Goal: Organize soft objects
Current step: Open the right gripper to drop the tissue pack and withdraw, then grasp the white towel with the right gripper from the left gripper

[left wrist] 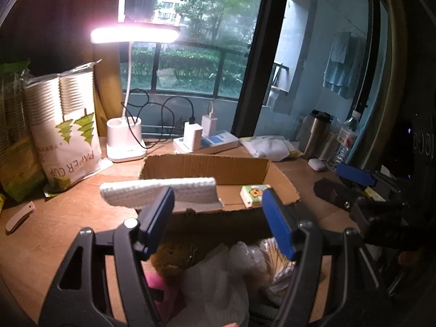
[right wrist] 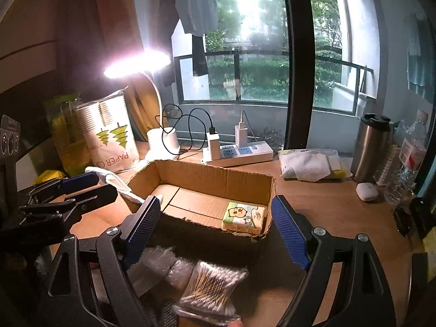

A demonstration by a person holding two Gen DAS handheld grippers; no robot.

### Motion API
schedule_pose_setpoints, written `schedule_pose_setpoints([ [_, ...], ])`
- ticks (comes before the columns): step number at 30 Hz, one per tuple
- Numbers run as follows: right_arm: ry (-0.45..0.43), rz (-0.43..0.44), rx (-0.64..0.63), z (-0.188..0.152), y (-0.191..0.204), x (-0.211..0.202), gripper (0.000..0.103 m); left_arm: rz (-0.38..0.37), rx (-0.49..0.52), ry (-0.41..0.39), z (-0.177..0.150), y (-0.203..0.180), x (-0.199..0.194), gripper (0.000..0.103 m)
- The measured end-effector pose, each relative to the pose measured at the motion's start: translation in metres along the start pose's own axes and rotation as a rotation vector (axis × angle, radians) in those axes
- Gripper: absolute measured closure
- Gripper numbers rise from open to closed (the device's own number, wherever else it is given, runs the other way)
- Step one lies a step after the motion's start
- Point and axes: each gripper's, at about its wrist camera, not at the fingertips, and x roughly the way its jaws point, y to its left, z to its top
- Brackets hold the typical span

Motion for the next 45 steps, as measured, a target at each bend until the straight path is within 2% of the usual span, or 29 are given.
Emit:
schedule_pose_setpoints([
  [16, 0.001, -0.014, 0.012, -0.023, 0.003, -0.028, 0.017, 0.006, 0.012, 0.019, -0.025, -0.01, -0.027, 0.034],
  [31, 0.092, 0.001, 0.048, -0.063, 0.0, -0.015, 0.017, 0.019, 0.012, 0.106, -0.06, -0.01, -0.019, 0.034],
  [39, 0.103, 0.013, 0.045, -0.059, 0.002, -0.006, 0.017, 0.007, 0.015, 0.13, -0.067, -0.001, -0.015, 0.034],
  [45, 0.107, 0.095, -0.002, -0.041, 0.026, 0.016, 0.017, -0.01, 0.005, 0.124, -0.067, 0.01, -0.015, 0.034],
])
